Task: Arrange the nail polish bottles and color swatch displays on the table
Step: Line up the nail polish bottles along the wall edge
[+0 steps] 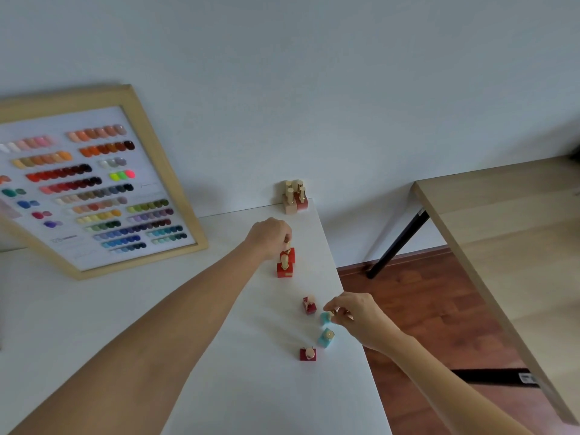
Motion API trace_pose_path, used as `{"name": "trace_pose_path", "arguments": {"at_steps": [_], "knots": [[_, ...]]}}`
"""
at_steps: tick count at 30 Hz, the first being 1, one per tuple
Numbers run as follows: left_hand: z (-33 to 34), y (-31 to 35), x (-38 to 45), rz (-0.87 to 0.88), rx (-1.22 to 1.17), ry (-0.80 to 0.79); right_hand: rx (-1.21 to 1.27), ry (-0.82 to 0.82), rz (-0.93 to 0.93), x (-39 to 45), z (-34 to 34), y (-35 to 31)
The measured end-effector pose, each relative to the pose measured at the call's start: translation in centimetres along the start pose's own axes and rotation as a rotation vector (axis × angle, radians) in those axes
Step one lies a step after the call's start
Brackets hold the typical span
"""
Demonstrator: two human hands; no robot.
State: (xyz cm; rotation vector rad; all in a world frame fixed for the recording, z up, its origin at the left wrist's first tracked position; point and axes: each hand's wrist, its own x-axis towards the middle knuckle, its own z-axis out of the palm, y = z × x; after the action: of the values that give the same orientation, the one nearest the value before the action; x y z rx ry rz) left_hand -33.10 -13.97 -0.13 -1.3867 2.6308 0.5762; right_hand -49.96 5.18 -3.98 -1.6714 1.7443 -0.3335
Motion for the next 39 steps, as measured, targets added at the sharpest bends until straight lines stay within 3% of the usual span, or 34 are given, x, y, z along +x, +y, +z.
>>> {"name": "trace_pose_path", "arguments": {"at_steps": [12, 24, 39], "knots": [[0.6, -1.2, -2.0, 0.047, -0.046, -0.179, -0.140, -0.308, -0.096, -0.1, 0.2, -0.6], [2.8, 0.1, -3.5, 0.048, -0.083, 0.019, -0.252, -0.145, -0.214, -1.5, 1.7, 0.1], [-0.1, -3.1, -2.4, -0.058, -0.175, 0.040, -0.101, 0.129, -0.054, 4.6, -5.0, -1.6]]}}
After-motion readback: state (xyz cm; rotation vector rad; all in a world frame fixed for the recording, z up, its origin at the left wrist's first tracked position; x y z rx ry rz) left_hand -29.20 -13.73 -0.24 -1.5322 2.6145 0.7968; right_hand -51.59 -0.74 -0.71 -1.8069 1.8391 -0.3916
